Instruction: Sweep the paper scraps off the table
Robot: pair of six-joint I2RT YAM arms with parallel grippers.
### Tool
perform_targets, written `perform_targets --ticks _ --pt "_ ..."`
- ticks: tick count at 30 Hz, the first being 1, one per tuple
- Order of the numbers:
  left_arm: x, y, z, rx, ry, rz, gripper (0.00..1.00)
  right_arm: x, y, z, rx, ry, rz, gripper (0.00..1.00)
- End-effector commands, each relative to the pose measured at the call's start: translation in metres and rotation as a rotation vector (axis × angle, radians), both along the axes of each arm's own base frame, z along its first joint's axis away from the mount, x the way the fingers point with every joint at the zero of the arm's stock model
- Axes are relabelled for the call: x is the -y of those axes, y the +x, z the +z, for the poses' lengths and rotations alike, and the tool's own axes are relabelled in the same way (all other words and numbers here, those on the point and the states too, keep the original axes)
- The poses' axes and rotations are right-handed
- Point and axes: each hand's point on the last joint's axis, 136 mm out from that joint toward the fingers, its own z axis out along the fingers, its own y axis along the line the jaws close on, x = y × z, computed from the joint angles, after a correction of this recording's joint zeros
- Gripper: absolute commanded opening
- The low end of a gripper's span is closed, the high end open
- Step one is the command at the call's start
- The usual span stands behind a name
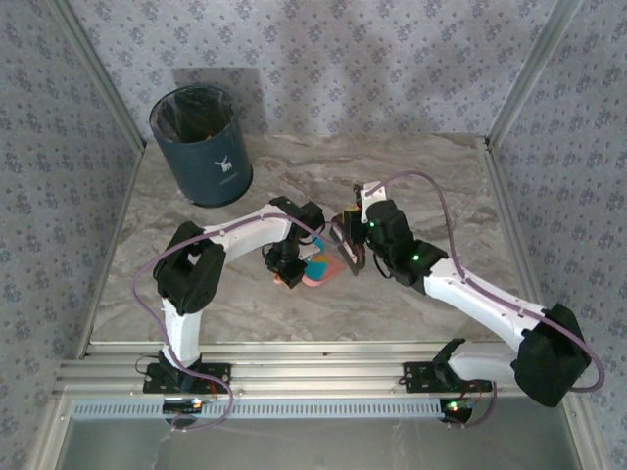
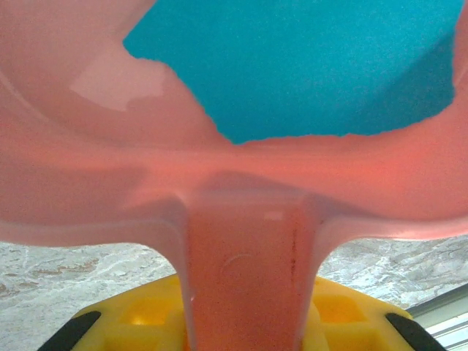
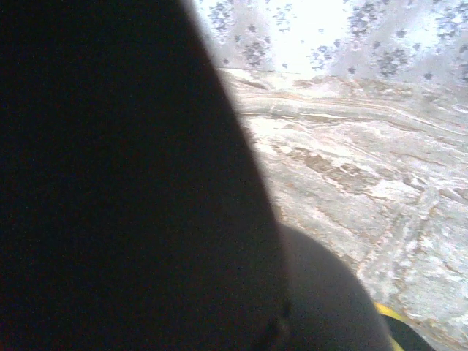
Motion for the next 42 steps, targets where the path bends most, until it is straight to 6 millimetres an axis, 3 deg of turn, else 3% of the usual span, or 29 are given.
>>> perform_targets --ticks 1,8,16,26,32,42 --pt "-0.002 0.004 0.007 0.020 0.003 0.021 0.00 0.013 0.007 0.007 0.019 0.020 -0.049 0.00" --pt "-0.002 0.004 0.007 0.019 0.002 0.022 0.00 0.007 0.034 0.015 0.077 0.014 -0.017 0.00" --pt "-0.002 0.003 0.007 0.013 -0.001 0.022 0.00 -0.024 0.053 -0.002 0.049 -0.026 0.085 0.00" --pt "-0.002 0.002 0.005 0.007 0.003 0.021 0.00 -0.053 0.033 -0.018 -0.025 -0.010 0.243 0.00" --pt "-0.002 0.002 0.005 0.006 0.004 0.022 0.00 -0.055 0.022 -0.022 -0.061 -0.005 0.283 0.00" --pt "-0.002 0.002 0.005 0.007 0.003 0.022 0.00 -0.055 0.010 -0.006 -0.048 0.035 0.314 0.00"
